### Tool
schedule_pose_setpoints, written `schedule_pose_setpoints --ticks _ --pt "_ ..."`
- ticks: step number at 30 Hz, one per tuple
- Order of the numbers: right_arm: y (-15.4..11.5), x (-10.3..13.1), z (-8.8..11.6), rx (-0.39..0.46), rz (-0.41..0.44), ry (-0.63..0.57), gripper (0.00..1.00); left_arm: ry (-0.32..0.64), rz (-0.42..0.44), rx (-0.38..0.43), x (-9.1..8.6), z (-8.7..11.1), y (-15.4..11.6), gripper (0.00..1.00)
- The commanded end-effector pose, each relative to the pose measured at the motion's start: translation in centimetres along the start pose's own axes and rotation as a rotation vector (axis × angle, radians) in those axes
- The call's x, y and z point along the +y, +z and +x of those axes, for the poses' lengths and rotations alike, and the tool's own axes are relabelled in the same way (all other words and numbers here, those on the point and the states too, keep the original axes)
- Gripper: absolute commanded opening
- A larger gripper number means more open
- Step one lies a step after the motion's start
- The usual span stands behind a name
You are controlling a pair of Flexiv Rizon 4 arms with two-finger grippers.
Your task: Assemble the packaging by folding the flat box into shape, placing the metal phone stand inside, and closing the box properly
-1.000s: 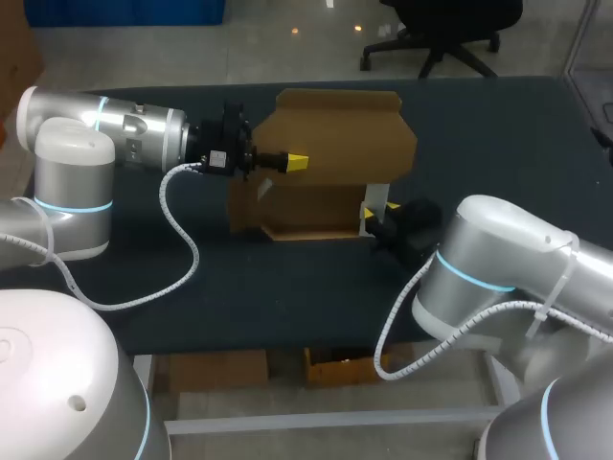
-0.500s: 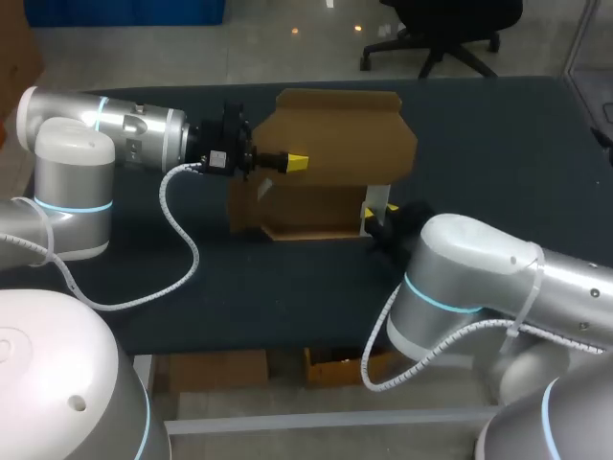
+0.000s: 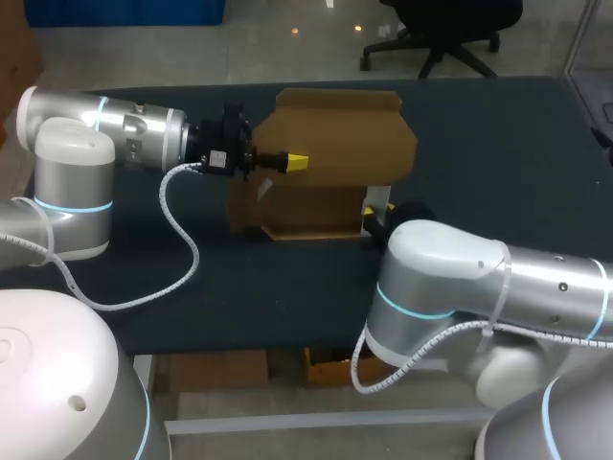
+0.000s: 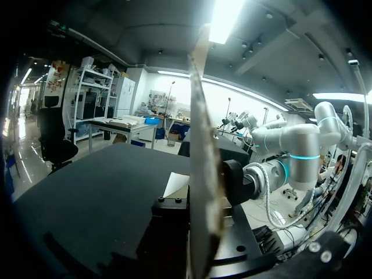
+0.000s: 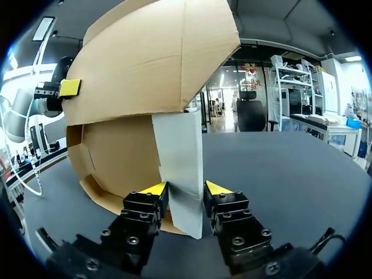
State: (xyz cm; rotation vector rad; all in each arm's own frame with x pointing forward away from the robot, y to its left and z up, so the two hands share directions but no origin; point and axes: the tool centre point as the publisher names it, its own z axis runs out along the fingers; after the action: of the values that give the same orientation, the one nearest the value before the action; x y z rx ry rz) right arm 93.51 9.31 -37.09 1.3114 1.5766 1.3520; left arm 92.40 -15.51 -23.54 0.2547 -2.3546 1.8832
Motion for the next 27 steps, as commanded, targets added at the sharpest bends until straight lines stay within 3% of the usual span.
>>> schedule_pose_setpoints --ticks 1,16,21,27 --pt "0.63 0.01 0.34 -0.177 0.004 0.006 0.36 0.001 0.001 -0.001 0.27 0.03 0.09 0.0" --pt "0.66 -0.14 0.1 -0.221 0.014 0.04 0.3 0.001 0.001 -0.001 0.27 0.03 0.09 0.0" --pt "0.64 -0.29 0.07 -0.241 0.023 0.048 0.2 0.001 0.001 -0.001 0.27 0.03 0.09 0.0" --pt "0.64 -0.48 -0.12 -0.25 0.029 0.059 0.17 0.001 0.001 -0.001 0.27 0.03 0.09 0.0"
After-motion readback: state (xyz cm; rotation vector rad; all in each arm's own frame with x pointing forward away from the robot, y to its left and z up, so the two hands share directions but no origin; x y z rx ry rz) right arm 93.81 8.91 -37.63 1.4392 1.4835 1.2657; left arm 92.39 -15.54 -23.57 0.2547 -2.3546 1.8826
